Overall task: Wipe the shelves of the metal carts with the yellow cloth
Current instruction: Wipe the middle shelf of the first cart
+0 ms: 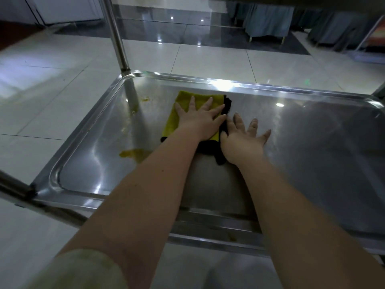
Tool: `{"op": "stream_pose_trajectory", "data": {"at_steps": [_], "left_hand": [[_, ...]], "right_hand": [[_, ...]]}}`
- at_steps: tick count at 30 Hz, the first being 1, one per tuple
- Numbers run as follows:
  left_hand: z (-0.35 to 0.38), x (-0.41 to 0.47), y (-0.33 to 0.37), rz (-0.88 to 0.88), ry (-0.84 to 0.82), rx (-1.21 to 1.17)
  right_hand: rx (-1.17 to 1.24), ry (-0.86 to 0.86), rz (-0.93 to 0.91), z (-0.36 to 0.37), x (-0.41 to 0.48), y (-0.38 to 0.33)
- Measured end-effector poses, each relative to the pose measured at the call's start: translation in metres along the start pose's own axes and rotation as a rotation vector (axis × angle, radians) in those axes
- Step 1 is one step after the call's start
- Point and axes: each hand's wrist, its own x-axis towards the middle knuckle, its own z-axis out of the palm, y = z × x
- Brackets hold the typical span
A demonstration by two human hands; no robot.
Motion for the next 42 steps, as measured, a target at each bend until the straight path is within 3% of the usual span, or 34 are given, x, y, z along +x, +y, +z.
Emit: {"op": "stream_pose_trajectory", "data": {"at_steps": [5,12,17,24,28,32,35,38,42], "left_hand": [[-0.005,-0.005,-0.044,0.019,0.030,0.017],[-0.027,-0.026,-0.174,-0.277,0.066,0.063],[-0.024,-0.017,-0.134,-0.290,0.038,0.046],[0.002,-0.025,-0.017,-0.027,-0.001,0.038],[-0.007,-0.053,-0.077,-0.048,0.033,0.041],[-0.024,-0.098,-0.179,-0.267,0.061,0.044],[-0.022,-0.123,-0.198,-0.334,0.080,0.101],[-0.012,-0.126,-0.164,-0.338,0.078,0.102],[0.006,-0.118,-0.050,-0.124,0.062,0.025]], "right_hand": [[0.054,-0.004,-0.026,-0.002,-0.001,0.006],[0.019,-0.024,-0.009,-0.003,-0.003,0.001],[-0.008,-0.029,0.017,0.000,-0.006,-0.004],[0.025,-0.027,-0.016,-0.001,-0.007,0.003],[0.028,-0.041,-0.020,-0.003,-0.010,0.002],[0.026,-0.044,-0.015,-0.007,-0.013,-0.002],[0.024,-0.041,-0.006,-0.007,-0.017,-0.006],[0.018,-0.039,0.005,-0.006,-0.020,-0.008],[0.068,0.002,-0.016,-0.010,-0.024,-0.009]]}}
